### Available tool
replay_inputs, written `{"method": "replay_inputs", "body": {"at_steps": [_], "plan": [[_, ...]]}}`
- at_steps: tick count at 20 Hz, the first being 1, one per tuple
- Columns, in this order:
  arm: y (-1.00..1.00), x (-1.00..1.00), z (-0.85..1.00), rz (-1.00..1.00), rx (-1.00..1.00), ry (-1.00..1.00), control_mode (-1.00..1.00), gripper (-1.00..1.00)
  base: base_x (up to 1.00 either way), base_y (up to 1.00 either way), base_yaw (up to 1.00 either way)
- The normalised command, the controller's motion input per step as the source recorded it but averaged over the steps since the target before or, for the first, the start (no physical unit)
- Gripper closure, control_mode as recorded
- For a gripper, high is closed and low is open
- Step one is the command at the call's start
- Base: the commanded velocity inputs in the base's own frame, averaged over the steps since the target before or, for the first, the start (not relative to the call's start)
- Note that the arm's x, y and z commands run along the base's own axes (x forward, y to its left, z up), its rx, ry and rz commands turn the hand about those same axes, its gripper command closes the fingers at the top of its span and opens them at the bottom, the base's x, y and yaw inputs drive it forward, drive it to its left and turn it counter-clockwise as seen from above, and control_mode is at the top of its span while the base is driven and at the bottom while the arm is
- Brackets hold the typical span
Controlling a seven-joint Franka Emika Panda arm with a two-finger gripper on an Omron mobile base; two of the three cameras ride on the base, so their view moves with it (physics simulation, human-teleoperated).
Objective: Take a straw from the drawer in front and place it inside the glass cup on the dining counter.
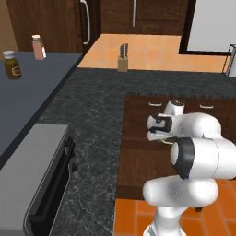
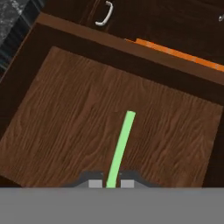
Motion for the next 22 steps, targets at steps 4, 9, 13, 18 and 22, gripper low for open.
{"method": "replay_inputs", "body": {"at_steps": [4, 9, 13, 18, 22], "plan": [[0.00, -0.24, 1.00, -0.18, 0.00, 0.00, -1.00, 1.00, 0.00, 0.00, 0.00], [0.00, -0.47, 0.96, -0.13, 0.00, 0.00, -1.00, 1.00, 0.00, 0.00, 0.00], [0.00, -0.61, 0.55, -0.08, 0.00, -0.03, -1.00, 1.00, 0.00, 0.00, 0.00], [-0.02, -0.49, 0.16, -0.03, 0.00, -0.01, 1.00, 1.00, -0.16, -0.01, -0.01], [0.00, 0.00, 0.00, 0.00, 0.00, 0.00, 1.00, 1.00, -1.00, -0.31, -0.18]]}}
